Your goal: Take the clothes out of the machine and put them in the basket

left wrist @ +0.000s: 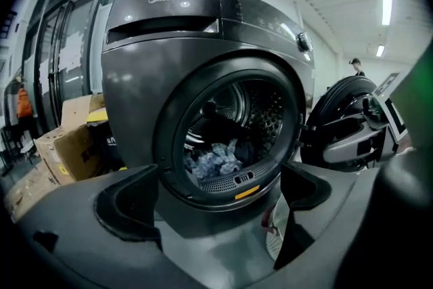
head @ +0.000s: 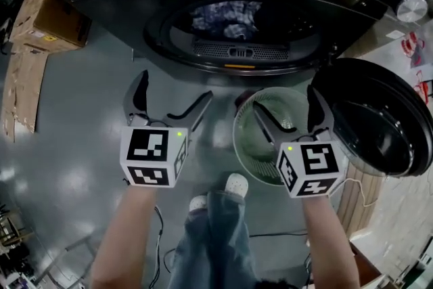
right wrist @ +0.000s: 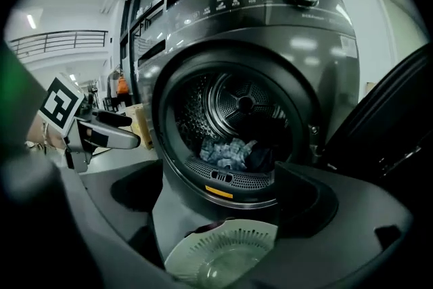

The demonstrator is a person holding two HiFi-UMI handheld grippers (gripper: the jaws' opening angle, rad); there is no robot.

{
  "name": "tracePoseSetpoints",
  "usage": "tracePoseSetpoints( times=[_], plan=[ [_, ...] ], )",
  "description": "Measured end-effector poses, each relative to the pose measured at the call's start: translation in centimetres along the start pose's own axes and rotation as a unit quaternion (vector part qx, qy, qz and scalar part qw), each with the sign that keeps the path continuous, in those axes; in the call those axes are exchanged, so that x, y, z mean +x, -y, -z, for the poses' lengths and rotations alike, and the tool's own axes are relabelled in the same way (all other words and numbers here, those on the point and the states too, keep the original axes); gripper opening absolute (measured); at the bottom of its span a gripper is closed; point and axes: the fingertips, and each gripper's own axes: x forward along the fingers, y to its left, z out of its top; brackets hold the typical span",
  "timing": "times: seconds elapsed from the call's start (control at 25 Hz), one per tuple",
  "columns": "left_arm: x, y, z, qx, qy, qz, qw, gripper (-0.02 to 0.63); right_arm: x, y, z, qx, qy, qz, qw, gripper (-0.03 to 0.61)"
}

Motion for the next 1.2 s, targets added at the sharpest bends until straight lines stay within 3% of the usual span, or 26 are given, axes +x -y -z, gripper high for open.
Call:
tracePoseSetpoints(
  times=[0.24,0.44,0.72,1.2],
  plan=[
    [2.5,-1.7,2.8,-0.007,-0.018,-0.025,0.9995,0.563,4.4,-0.4,2.5,0.000,-0.025,-0.014,1.000,0.499],
    [4.9,-3.4,5.7,0.003,-0.051,-0.045,0.9976,0.563,8.0,-0.5,3.7,0.028,-0.045,-0.009,0.999,0.499],
    [8.7,-5.0,5.3,0.000,-0.043,-0.061,0.9972,0.563,13.7,1.2,4.5,0.042,-0.064,0.006,0.997,0.499],
    [10.9,-6.8,5.3,-0.036,-0.045,-0.104,0.9929,0.563,23.5,1.3,3.2,-0.009,-0.092,0.002,0.996,0.497]
  ],
)
